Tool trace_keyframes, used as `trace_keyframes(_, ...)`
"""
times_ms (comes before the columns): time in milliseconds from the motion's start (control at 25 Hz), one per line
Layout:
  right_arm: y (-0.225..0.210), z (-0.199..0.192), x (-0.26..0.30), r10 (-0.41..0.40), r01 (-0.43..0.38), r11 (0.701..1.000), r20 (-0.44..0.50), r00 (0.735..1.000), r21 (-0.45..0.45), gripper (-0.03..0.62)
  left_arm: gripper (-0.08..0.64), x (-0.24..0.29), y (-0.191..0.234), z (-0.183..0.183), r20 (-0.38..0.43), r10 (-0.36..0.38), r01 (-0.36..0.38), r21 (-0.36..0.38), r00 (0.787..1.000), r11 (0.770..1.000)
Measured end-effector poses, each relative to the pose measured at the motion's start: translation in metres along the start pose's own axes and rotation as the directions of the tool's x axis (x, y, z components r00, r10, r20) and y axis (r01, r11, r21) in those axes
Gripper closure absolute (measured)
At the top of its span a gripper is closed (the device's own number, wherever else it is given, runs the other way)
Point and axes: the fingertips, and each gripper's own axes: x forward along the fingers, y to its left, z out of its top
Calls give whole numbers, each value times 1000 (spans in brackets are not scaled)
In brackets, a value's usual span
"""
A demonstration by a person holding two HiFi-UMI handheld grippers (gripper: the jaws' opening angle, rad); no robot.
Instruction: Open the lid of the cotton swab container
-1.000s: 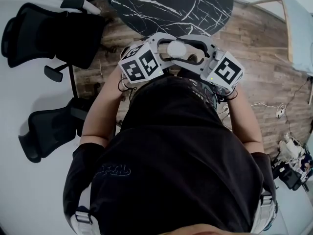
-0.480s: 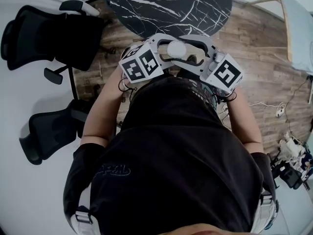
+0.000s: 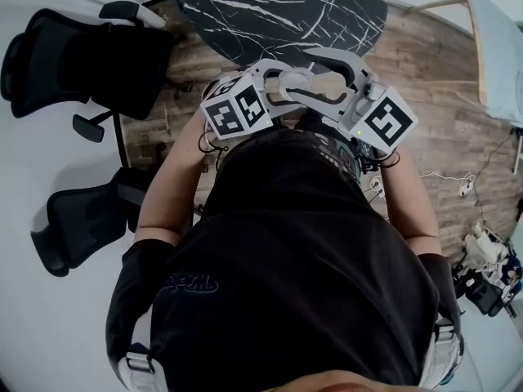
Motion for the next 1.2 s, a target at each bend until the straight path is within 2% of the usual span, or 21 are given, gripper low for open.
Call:
trace_keyframes(600,-45,3,9,-86,85,995,-4,996,-50,328,304,6,-20,3,11,-52,52,27,999,998)
trace_keyframes(880,-53,-17,14,-89,88,995,-28,996,-38,330,304,3,-26,6,24,-49,48,28,999,998)
trace_keyframes(1200,-50,-23,12,-83,83,996,-31,996,-21,330,304,3,-27,12,55,-57,57,2,997,998)
